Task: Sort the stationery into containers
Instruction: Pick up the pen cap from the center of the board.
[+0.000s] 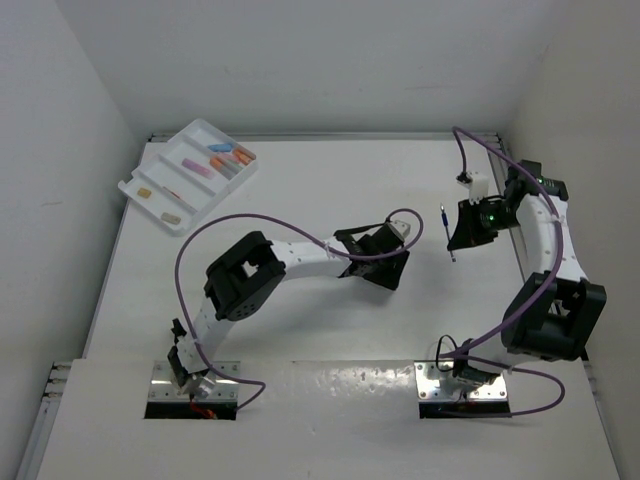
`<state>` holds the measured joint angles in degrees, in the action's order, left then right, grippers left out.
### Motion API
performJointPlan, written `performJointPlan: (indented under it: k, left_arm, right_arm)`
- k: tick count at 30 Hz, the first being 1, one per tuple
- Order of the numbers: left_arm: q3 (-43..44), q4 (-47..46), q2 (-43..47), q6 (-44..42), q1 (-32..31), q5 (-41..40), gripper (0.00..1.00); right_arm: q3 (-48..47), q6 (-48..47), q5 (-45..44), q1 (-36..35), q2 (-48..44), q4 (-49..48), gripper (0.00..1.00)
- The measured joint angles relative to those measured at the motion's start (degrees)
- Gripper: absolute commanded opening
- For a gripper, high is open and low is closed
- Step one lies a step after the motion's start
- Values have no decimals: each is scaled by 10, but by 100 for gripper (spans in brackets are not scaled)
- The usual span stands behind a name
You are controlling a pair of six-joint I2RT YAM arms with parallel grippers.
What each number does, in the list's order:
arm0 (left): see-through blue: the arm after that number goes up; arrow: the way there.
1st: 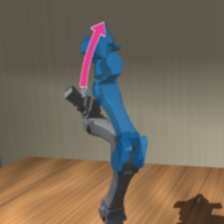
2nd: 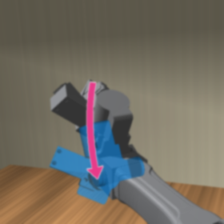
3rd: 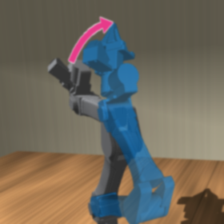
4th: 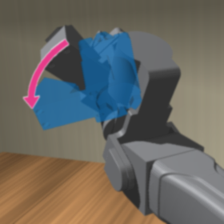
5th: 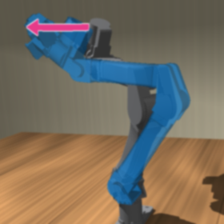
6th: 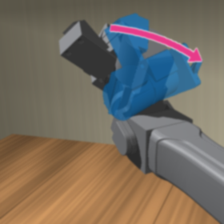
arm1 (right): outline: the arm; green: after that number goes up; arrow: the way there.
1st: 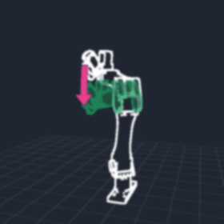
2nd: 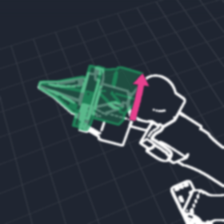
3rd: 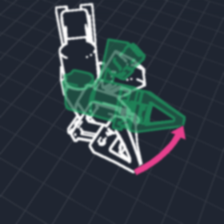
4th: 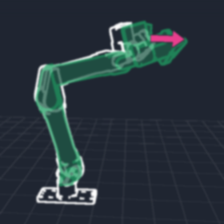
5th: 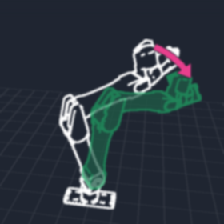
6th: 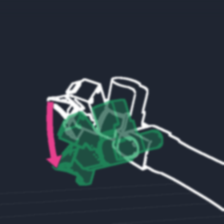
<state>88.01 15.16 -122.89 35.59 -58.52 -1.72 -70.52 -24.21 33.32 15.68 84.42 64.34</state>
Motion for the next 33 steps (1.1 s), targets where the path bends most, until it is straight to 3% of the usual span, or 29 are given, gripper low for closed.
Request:
performJointPlan:
  k: [18, 33]
  left_arm:
    - [81, 23, -59, -37, -37, -113, 48]
    - [21, -23, -35, -50, -41, -170, 45]
  right_arm:
    - [8, -16, 0, 9, 8, 1, 0]
    - [8, -26, -1, 14, 16, 5, 0]
